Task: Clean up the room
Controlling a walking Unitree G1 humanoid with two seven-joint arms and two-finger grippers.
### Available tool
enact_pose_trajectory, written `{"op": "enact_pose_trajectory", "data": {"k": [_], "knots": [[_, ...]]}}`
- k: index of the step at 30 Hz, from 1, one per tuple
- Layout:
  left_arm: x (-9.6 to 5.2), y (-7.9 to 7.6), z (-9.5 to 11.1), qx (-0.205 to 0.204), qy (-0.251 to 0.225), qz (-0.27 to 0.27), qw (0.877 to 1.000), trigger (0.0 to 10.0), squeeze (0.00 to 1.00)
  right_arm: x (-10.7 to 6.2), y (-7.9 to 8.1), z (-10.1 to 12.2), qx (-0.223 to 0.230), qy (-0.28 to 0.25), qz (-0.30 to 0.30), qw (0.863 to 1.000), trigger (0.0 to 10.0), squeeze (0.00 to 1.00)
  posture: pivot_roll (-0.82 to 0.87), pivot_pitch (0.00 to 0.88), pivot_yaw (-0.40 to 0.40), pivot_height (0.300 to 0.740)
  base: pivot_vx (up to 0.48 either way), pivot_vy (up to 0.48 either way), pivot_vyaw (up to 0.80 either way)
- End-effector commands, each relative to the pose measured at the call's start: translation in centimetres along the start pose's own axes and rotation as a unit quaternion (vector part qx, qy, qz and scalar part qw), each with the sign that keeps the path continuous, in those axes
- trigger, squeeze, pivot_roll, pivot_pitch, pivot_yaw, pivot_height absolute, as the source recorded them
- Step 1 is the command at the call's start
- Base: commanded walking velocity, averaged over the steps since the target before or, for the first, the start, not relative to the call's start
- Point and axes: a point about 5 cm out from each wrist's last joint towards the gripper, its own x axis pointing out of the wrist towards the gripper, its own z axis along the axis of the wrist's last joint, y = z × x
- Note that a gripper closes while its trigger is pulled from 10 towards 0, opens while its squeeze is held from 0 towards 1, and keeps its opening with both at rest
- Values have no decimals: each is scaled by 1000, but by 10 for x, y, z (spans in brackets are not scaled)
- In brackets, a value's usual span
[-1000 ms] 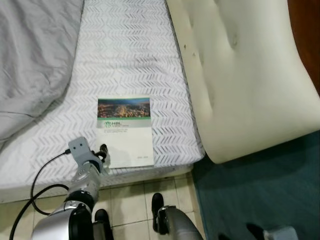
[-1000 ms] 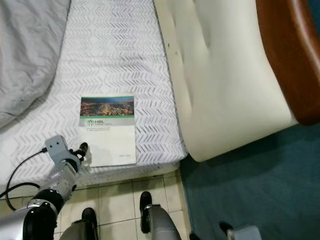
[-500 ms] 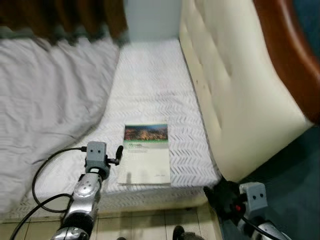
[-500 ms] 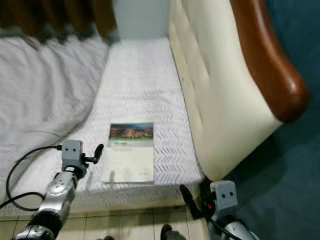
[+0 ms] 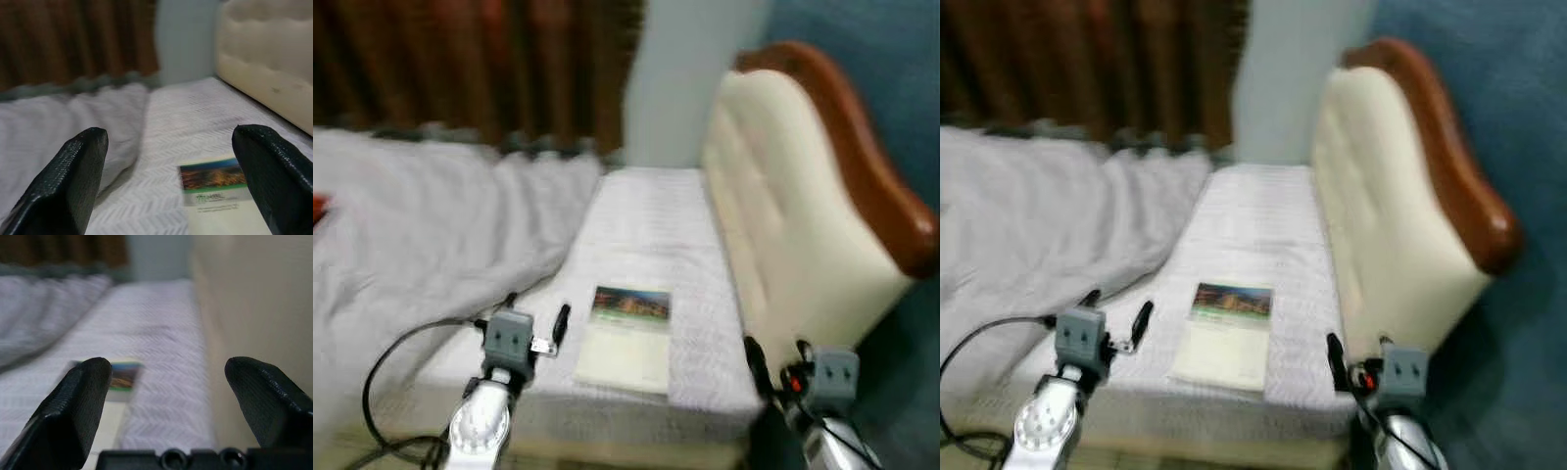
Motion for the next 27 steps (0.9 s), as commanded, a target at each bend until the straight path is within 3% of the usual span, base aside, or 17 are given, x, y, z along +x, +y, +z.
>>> {"op": "enact_pose_trajectory", "data": {"k": [1, 5, 16, 21, 27], "knots": [[0, -4, -3, -11, 25, 0, 1000, 10000, 0, 3, 0, -3, -4, 2, 3, 1000, 10000, 0, 67, 0, -71, 740, 0, 0, 0], [4, -3, -8, -24, 50, -1, 998, 10000, 0, 17, 5, -5, -4, 10, 22, 1000, 10000, 0, 60, 0, -69, 740, 0, 480, 0], [3, -5, -13, -36, 74, -11, 997, 10000, 0, 21, 11, -8, -21, 11, 43, 999, 10000, 0, 58, 0, -75, 740, 0, 480, 0], [3, -6, -14, -44, 77, -9, 996, 10000, 0, 23, 15, -10, -21, 17, 54, 998, 10000, 0, 59, 0, -76, 740, 0, 480, -800], [-3, -8, -14, -41, 75, 0, 996, 10000, 0, 22, 16, -13, -15, 19, 72, 997, 10000, 0, 71, 0, -81, 740, 0, 480, 0]]}}
